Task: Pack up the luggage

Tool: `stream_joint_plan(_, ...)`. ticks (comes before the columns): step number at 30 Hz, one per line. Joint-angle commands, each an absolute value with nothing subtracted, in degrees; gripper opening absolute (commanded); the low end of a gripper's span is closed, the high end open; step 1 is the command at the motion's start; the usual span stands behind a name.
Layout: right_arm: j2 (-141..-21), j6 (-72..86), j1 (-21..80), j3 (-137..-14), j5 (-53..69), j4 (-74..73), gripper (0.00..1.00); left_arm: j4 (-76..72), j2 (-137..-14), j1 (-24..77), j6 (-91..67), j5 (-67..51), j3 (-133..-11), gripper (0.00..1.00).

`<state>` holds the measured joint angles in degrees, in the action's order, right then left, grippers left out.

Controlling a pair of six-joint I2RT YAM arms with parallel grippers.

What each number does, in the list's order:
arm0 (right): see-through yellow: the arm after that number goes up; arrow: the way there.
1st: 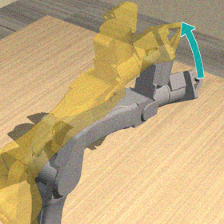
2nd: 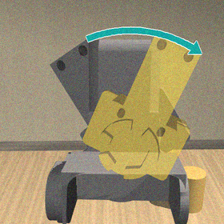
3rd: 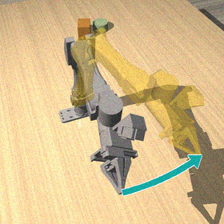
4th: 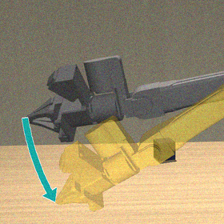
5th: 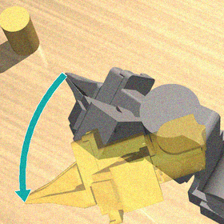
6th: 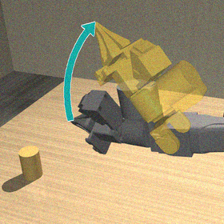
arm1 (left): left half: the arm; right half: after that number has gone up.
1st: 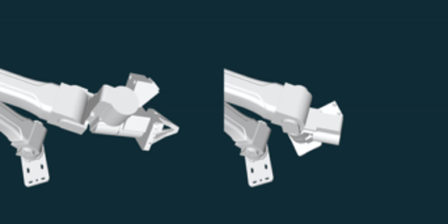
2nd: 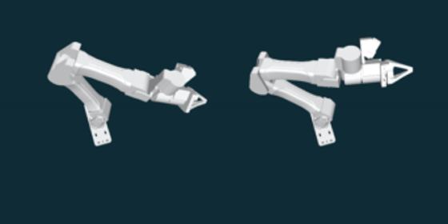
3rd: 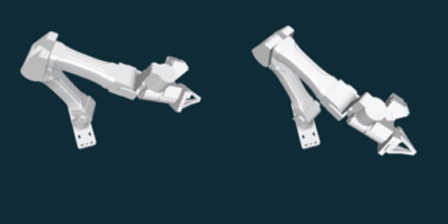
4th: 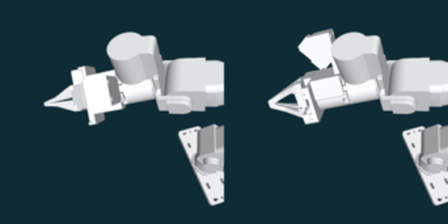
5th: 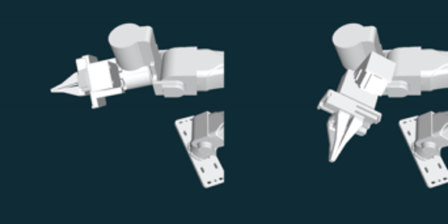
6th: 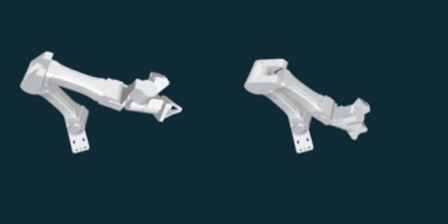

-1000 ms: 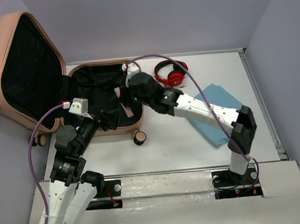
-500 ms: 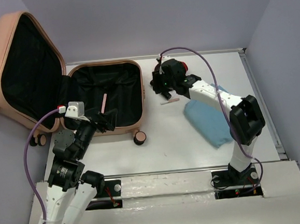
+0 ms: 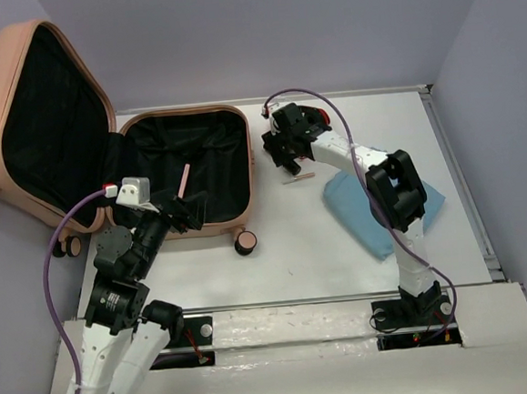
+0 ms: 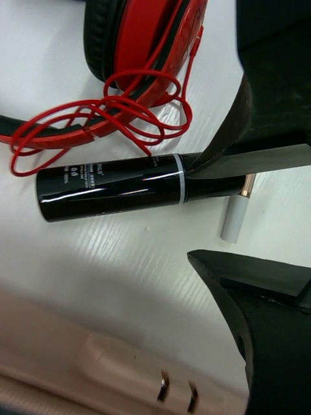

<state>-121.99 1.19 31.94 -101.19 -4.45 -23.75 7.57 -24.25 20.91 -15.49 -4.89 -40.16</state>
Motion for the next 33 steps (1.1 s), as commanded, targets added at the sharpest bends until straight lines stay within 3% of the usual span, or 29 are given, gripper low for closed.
stream_joint_plan(1, -123.7, -2.1, 31.5, -105.0, -5.7, -26.3, 0.53, 5.3, -25.1, 21.2, -14.8, -6.0, -41.8, 0.99)
stream_joint_plan(19, -133.1, -2.4, 31.5, -106.8, -6.9, -27.0, 0.57, 4.9, -26.2, 20.7, -14.6, -6.9, -41.7, 0.99)
stream_joint_plan(23, -132.5, -0.8, 31.5, -107.4, -7.3, -26.1, 0.48, 4.9, -26.0, 20.6, -14.7, -6.9, -41.6, 0.99)
stream_joint_plan(25, -131.3, -0.1, 31.5, -106.6, -7.7, -25.2, 0.31, 4.9, -26.0, 20.6, -14.6, -6.9, -41.7, 0.99)
stream_joint_plan(33, -113.0, 6.8, 31.5, -91.6, -1.7, -12.2, 0.29, 4.7, -25.8, 20.5, -14.9, -6.9, -41.5, 0.99)
